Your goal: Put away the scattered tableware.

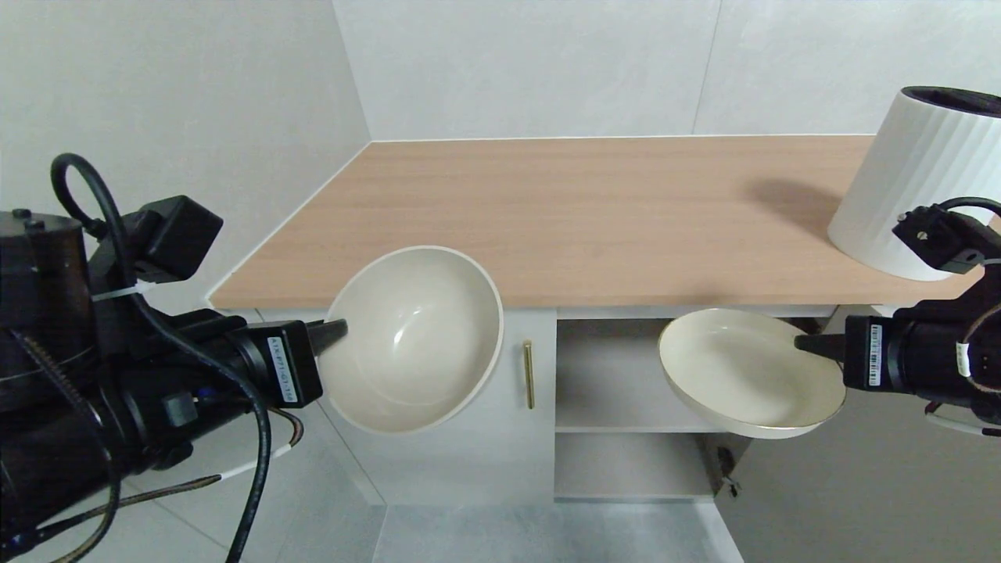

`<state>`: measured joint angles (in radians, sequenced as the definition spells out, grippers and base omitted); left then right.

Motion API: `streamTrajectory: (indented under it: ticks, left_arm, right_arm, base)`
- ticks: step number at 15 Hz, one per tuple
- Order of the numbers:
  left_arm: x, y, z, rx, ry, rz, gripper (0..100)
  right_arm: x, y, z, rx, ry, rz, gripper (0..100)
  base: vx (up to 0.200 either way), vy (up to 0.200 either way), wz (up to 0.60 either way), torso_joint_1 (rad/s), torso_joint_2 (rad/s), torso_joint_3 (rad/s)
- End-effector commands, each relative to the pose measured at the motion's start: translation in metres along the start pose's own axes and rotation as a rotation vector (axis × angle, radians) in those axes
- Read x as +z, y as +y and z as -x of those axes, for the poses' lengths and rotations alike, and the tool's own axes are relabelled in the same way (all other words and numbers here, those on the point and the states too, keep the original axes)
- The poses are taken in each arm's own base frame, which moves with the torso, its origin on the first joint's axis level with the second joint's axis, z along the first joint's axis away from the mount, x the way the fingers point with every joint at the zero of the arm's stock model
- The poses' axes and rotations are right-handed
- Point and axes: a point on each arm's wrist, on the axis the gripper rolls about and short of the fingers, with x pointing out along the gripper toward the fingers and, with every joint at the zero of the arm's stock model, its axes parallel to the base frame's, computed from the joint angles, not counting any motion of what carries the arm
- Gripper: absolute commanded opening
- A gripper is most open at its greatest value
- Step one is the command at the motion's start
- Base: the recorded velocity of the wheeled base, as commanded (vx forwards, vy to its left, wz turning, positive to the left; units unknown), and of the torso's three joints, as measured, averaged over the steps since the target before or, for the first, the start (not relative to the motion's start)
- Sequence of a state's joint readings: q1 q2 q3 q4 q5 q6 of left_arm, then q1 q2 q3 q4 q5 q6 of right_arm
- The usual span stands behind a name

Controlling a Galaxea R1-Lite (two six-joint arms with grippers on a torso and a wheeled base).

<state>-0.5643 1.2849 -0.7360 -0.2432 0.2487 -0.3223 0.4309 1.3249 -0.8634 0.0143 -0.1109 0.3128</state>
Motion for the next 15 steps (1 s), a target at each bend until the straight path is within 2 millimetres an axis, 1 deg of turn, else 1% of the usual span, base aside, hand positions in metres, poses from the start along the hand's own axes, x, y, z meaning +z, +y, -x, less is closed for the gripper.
streamTrajectory:
  ticks: [1, 10, 15]
  left_arm:
    - [-0.0012, -0.0004, -0.0026, 0.001, 0.009, -0.002, 0]
    - [-0.0055, -0.0012, -0.0096, 0.008, 0.034, -0.008, 0]
    - [-0.0071, -0.0008, -0.0114, 0.012, 0.042, -0.01, 0]
  right_arm:
    - [-0.0053, -0.0011, -0.0047, -0.004, 0.013, 0.008, 0]
    - [-0.0071, -0.0029, -0.0128, -0.019, 0.029, 0.007, 0]
    - [-0.0076, -0.003, -0.0133, -0.021, 0.032, 0.007, 0]
  base:
    - [0.0, 0.0, 0.0, 0.0, 0.0, 0.0]
    - [0.0, 0.0, 0.0, -0.006, 0.01, 0.007]
    - [0.0, 0.0, 0.0, -0.176, 0.4, 0.212]
